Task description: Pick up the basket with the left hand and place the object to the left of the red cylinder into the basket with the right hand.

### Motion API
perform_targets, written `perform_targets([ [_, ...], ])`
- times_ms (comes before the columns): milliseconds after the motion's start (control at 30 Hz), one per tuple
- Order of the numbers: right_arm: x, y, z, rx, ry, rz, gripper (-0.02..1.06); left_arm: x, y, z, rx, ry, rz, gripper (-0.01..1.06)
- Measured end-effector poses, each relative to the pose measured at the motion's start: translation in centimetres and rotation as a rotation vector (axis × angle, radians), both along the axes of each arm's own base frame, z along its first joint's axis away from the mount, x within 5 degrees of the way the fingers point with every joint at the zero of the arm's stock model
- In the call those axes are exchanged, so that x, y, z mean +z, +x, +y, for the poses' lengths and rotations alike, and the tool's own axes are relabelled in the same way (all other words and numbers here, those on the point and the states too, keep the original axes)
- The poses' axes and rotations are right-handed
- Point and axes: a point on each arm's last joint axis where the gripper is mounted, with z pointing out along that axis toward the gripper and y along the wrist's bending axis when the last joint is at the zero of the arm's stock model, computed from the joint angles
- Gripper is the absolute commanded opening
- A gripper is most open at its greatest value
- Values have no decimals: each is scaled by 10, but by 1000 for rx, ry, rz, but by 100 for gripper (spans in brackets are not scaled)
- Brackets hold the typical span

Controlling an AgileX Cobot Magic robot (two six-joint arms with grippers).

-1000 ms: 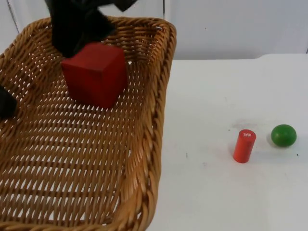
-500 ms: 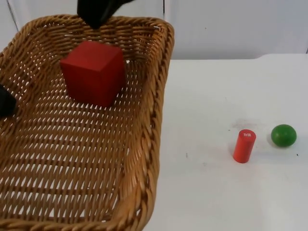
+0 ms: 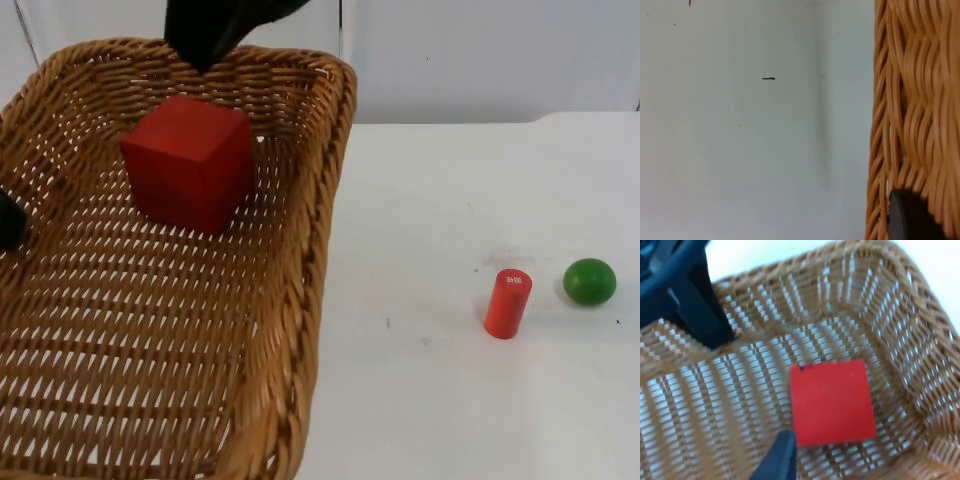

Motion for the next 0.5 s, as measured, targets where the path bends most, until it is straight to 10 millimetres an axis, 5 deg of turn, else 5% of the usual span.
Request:
perform_targets([
  [233, -30, -9, -30, -42, 43, -13, 91, 0, 0, 0, 0, 2, -4, 0],
  [500, -29, -23, -83, -125, 74, -16, 91, 0, 0, 1, -3, 13, -6, 0],
])
